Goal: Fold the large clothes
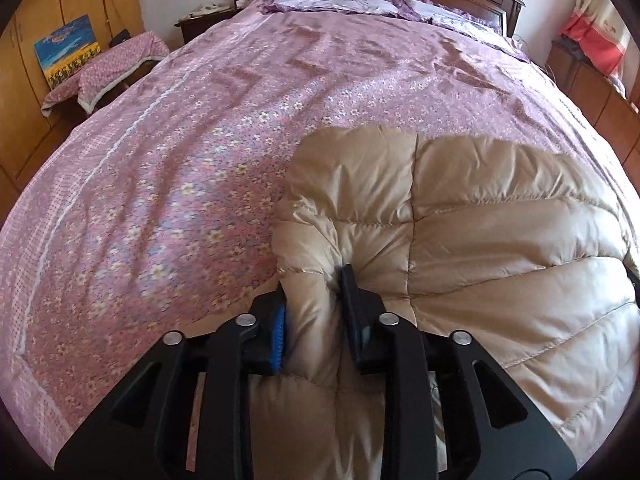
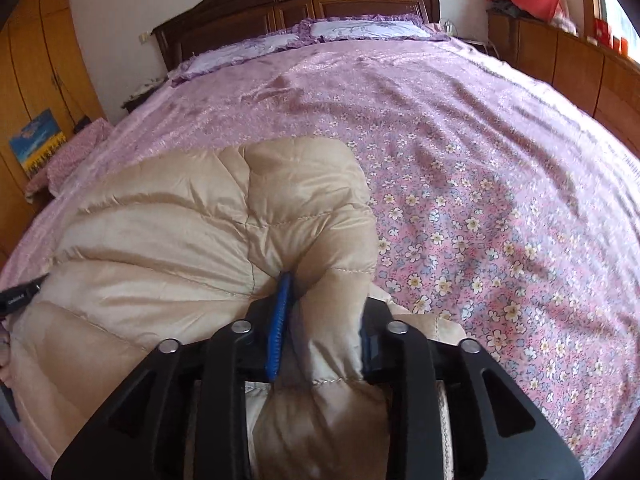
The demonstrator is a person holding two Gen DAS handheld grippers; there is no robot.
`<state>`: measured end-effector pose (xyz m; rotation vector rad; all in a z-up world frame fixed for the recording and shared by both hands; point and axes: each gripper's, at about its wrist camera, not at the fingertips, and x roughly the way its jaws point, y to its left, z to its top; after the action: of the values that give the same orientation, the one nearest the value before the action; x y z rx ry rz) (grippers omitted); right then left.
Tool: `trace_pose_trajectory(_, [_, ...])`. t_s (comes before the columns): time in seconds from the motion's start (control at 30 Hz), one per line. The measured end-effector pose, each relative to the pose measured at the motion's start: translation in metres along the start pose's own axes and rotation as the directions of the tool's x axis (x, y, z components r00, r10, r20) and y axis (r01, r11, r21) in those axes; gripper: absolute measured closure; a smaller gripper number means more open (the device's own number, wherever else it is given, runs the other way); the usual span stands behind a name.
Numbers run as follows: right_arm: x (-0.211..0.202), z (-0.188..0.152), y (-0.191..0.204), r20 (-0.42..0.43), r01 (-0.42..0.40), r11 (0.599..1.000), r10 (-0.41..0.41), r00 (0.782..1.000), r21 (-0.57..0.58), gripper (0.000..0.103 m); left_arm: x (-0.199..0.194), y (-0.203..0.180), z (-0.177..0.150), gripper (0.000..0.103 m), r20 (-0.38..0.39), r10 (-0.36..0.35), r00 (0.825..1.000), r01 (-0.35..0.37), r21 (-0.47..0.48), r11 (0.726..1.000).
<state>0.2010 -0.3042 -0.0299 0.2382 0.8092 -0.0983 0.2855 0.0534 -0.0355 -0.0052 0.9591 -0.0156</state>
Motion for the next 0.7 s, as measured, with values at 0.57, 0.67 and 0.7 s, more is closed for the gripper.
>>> trace_pose_trajectory(0.57, [-0.084,-0.009,-0.005,0.028,0.008,0.999,-0.009,1.000,0.047,0.027,-0.086,0.046,-0.045,0.022,0.045,-0.070,0.997,0.071,-0.021,0.997])
trace_pose_trajectory(0.67, [-0.096,-0.016,-0.008,0.015,0.000,0.997,-0.001,1.000,0.071,0.027,-0.093,0.051,-0.053,0.019,0.043,-0.058,0.997,0.060,-0.031,0.998])
trace_pose_trajectory(0.7, [-0.099,-0.018,-0.009,0.015,-0.005,0.997,0.004,1.000,0.076,0.027,-0.095,0.052,-0.054,0.019,0.044,-0.056,0.997,0.057,-0.035,0.998])
